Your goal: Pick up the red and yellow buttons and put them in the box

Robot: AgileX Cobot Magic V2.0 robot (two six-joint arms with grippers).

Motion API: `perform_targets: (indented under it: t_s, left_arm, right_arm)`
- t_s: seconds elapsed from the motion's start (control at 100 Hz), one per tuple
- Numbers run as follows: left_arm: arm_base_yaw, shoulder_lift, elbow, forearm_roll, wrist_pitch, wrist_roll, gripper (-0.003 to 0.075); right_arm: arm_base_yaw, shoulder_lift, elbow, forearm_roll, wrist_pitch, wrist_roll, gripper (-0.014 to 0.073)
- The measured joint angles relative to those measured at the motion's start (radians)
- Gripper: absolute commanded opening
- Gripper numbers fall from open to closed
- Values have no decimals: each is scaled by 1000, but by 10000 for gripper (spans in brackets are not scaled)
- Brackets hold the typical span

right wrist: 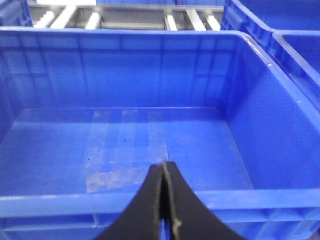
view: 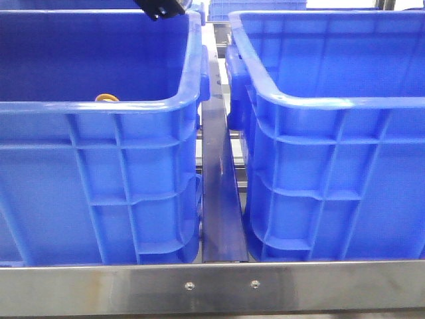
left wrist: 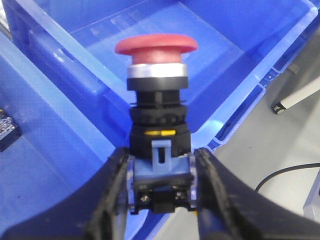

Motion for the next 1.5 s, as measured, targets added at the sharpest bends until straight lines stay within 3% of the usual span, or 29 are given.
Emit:
perform_targets:
  t_s: [0.13, 0.22, 0.29, 0.44, 0.51, 0.64, 0.9, 1.02, 1.25, 1.5]
  left_arm:
    - [0, 0, 0, 0, 0, 0, 80]
    - [0, 0, 0, 0, 0, 0, 80]
    - [0, 0, 0, 0, 0, 0, 80]
    - [0, 0, 0, 0, 0, 0, 80]
    - [0, 0, 0, 0, 0, 0, 80]
    - [0, 0, 0, 0, 0, 0, 80]
    - [0, 0, 0, 0, 0, 0, 80]
    - [0, 0, 0, 0, 0, 0, 80]
    - [0, 0, 0, 0, 0, 0, 80]
    - [0, 0, 0, 0, 0, 0, 80]
  right_arm:
    - [0, 107, -114, 16, 97, 0, -90]
    - [0, 189, -196, 42, 170, 0, -14]
    - [0, 248, -254, 76, 223, 0, 116]
    - [0, 342, -362, 183, 317, 0, 526]
    - [0, 373, -409, 246, 354, -4, 616]
    - [0, 416, -489, 416, 404, -55, 603]
    - [0, 480, -555, 976, 453, -300, 577]
    - [0, 542, -556, 1139, 495, -376, 577]
    - [0, 709, -587, 1301, 629, -476, 577]
    - [20, 903, -675, 1324, 693, -529, 577]
